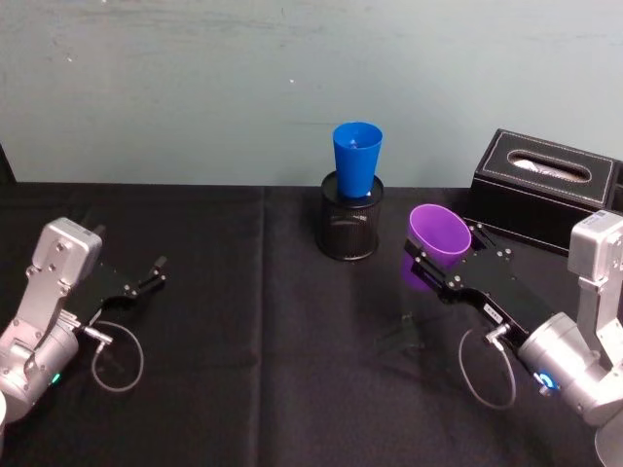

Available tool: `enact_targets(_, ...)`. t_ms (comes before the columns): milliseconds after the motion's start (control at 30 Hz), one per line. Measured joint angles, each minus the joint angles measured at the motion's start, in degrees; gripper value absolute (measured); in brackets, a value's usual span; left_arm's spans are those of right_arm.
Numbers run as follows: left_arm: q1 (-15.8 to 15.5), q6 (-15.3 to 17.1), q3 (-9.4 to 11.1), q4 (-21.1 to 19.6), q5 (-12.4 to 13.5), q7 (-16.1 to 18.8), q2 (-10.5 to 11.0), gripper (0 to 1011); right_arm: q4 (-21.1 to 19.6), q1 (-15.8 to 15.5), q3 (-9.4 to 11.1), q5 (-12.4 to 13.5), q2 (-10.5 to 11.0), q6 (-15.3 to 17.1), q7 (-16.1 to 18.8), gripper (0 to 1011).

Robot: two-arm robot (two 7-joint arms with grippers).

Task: Pick up one cup with a gripper and tap it against the other cup.

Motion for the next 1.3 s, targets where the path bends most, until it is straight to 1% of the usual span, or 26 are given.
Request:
enact_targets(233, 0.0, 0.0, 0.0, 0.0, 0.0, 0.0, 0.0, 1011, 2.7, 2.5, -0.4, 0.0, -1.1, -0.5, 0.4, 731)
enact_targets(367, 0.0, 0.0, 0.0, 0.0, 0.0, 0.0, 0.0, 1011, 4.4, 4.2, -0.9, -0.5, -1.7, -0.5, 0.4, 731)
enact_targets(500, 0.0, 0.0, 0.0, 0.0, 0.0, 0.0, 0.0, 1011, 6.6, 5.9, -1.3, -1.0, -2.4, -0.6, 0.4, 731)
enact_targets(633, 0.0, 0.0, 0.0, 0.0, 0.0, 0.0, 0.0, 1011, 9.7, 8.2, -1.5, -0.8, -3.5, -1.0, 0.9, 731)
enact_targets(800, 0.0, 0.0, 0.0, 0.0, 0.0, 0.0, 0.0, 1011, 12.6, 10.7, -1.9, -0.8, -4.5, -1.5, 1.6, 731)
enact_targets(933, 0.0, 0.0, 0.0, 0.0, 0.0, 0.0, 0.0, 1011, 14.0, 12.0, -2.1, -0.8, -4.9, -1.7, 1.8, 731)
enact_targets(1033, 0.0, 0.0, 0.0, 0.0, 0.0, 0.0, 0.0, 1011, 15.8, 13.4, -2.4, -0.9, -5.5, -2.2, 2.1, 731)
enact_targets(1300, 0.0, 0.0, 0.0, 0.0, 0.0, 0.0, 0.0, 1011, 19.1, 15.7, -2.8, -1.3, -6.6, -3.1, 2.5, 731)
